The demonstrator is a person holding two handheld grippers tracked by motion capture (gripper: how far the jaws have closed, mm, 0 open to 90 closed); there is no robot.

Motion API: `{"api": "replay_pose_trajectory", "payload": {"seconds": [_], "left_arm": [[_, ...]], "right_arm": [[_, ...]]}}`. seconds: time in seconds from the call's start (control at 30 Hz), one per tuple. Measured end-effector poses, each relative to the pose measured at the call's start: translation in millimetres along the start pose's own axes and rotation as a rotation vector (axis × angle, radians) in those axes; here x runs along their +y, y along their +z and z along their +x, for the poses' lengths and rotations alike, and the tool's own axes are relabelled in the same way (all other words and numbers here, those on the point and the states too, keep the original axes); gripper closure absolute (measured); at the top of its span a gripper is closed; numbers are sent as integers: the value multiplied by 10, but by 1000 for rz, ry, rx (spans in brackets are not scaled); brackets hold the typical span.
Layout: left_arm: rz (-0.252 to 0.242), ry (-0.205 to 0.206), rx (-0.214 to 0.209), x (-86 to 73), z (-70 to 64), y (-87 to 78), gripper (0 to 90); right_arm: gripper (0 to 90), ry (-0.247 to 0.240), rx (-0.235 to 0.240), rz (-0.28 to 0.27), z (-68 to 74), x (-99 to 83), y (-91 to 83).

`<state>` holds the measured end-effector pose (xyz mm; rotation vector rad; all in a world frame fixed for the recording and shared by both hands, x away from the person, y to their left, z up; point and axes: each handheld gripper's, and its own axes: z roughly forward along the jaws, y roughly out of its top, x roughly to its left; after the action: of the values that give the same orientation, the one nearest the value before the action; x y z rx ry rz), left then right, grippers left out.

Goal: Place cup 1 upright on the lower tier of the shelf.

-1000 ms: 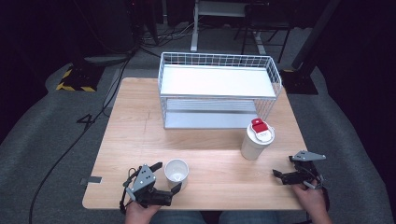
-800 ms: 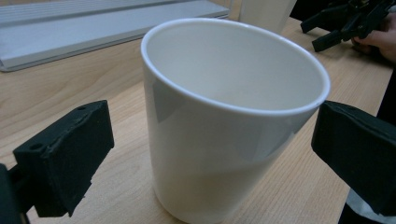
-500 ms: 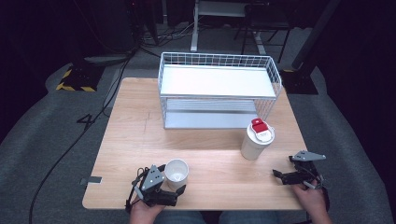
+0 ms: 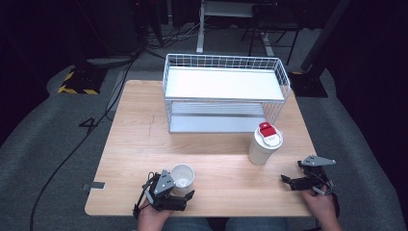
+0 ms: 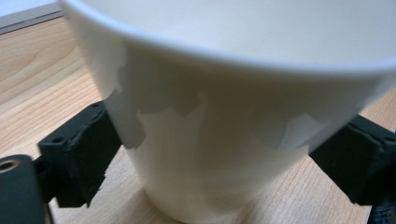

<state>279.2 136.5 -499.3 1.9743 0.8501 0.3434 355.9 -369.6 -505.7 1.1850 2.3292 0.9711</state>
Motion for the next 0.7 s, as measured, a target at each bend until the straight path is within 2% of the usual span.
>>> {"api": "replay_pose_trajectory", "payload": {"seconds": [0.1,0.17,0.3,0.4,0.7], "left_arm": [[-2,5,-4,5,-1,8,150],[-5,2,0,4,-1,7,157],[-7,-1,23,-2,-1,-5,215],[-8,6,34,-3,-6,-8,220],[-9,6,35,-6,-7,-10,224]], "right_arm": [[12,0,0,0,0,0,0],[13,0,0,0,0,0,0],[15,0,-3,0,2,-1,-1],[15,1,-3,-1,3,-1,-1],[15,0,-3,-1,2,-1,-2]]}}
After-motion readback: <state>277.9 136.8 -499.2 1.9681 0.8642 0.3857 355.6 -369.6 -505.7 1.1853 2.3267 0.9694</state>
